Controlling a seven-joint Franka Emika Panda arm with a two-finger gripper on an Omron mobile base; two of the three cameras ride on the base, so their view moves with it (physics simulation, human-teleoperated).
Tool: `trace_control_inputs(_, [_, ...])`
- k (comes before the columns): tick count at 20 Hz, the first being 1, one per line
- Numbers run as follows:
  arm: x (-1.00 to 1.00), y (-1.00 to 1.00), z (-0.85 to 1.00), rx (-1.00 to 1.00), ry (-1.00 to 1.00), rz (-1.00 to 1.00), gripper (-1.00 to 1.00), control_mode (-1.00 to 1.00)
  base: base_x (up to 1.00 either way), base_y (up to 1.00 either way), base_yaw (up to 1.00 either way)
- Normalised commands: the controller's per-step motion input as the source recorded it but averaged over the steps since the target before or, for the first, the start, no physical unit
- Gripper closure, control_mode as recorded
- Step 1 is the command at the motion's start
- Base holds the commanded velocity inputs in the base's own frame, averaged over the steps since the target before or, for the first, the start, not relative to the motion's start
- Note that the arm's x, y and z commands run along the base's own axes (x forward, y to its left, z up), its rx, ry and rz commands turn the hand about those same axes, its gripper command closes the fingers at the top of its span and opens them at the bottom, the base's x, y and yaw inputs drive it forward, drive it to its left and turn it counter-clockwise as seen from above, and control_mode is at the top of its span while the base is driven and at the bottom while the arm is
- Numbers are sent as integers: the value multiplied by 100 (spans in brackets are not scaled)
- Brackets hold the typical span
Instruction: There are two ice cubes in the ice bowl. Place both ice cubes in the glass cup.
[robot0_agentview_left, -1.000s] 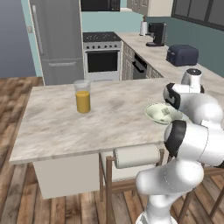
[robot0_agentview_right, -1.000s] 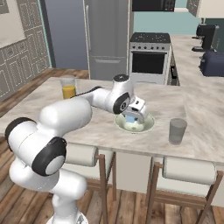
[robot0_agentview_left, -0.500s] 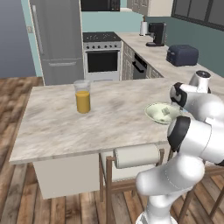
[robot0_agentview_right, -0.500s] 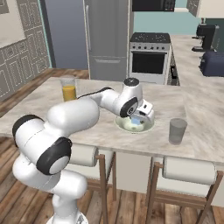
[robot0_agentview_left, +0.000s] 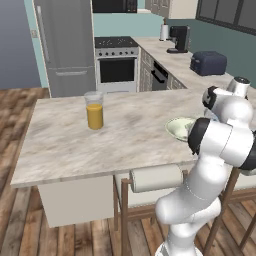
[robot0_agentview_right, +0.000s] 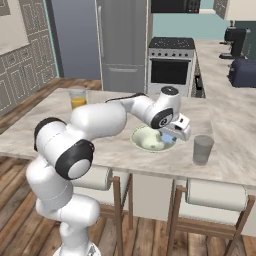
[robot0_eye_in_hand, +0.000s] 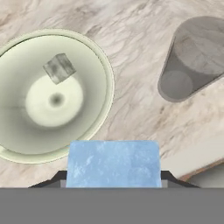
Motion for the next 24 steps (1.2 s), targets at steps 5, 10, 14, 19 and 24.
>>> trace_control_inputs(5, [11,-37,0,6,-5,0,100,-100,0,0,0])
trace_control_inputs(10, [5,-27,0,3,-21,0,100,-100,0,0,0])
trace_control_inputs(14, [19,-18,4,5,-12,0,100,-100,0,0,0])
trace_control_inputs(19, [21,-10,8,0,0,-1,100,-100,0,0,0])
trace_control_inputs(24, [10,-7,4,-6,14,-7,100,-100,0,0,0])
